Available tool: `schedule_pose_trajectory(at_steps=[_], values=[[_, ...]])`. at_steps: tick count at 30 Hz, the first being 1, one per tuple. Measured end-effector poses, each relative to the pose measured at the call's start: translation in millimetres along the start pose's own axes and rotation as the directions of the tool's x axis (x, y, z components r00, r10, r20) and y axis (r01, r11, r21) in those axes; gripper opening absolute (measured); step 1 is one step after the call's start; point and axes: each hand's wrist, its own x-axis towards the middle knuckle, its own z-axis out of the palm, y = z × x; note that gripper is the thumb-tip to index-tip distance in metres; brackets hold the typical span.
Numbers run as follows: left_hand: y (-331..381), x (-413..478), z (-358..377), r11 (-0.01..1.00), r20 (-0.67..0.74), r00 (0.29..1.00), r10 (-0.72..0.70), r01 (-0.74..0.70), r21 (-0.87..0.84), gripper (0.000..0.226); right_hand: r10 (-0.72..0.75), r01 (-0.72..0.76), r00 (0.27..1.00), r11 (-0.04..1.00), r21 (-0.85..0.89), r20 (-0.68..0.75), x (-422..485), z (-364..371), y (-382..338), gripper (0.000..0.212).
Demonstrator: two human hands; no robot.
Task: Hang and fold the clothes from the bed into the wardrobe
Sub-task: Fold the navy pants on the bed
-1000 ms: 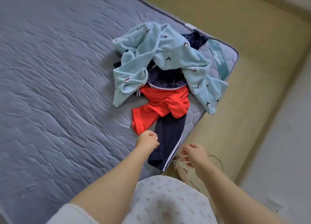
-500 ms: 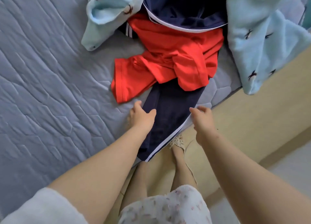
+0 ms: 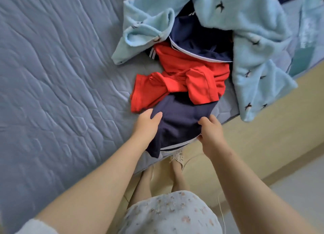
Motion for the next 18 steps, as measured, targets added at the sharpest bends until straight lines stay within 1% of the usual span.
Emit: schedule_pose_trajectory(at_steps=[3, 6, 9, 13, 16, 18], values=[[34, -26, -41, 0.991, -0.031, 0.999, 0.044, -0.047, -0.123, 0.018, -0.107, 0.108, 0.993, 0.994, -0.005, 0.042, -46, 6, -41, 0.008], [80, -63, -94, 0.965, -0.082, 0.992, 0.099, -0.116, -0.236, 0.010, -0.200, 0.198, 0.976, 0.980, 0.036, 0.085, -106, 10, -92, 0.014], [118, -109, -142, 0.931, -0.137, 0.980, 0.141, -0.179, -0.318, 0.008, -0.250, 0.236, 0.961, 0.964, 0.122, 0.114, -166, 10, -134, 0.023], [156, -156, -192, 0.841, -0.210, 0.961, 0.181, -0.262, -0.473, 0.009, -0.334, 0.303, 0.930, 0.933, 0.194, 0.154, -231, 18, -177, 0.026], [186, -179, -230, 0.775, -0.291, 0.921, 0.260, -0.379, -0.505, 0.010, -0.455, 0.401, 0.869, 0.878, 0.261, 0.197, -272, 29, -216, 0.026], [208, -193, -258, 0.713, -0.361, 0.867, 0.344, -0.492, -0.500, 0.011, -0.545, 0.462, 0.804, 0.824, 0.327, 0.237, -299, 36, -244, 0.024]])
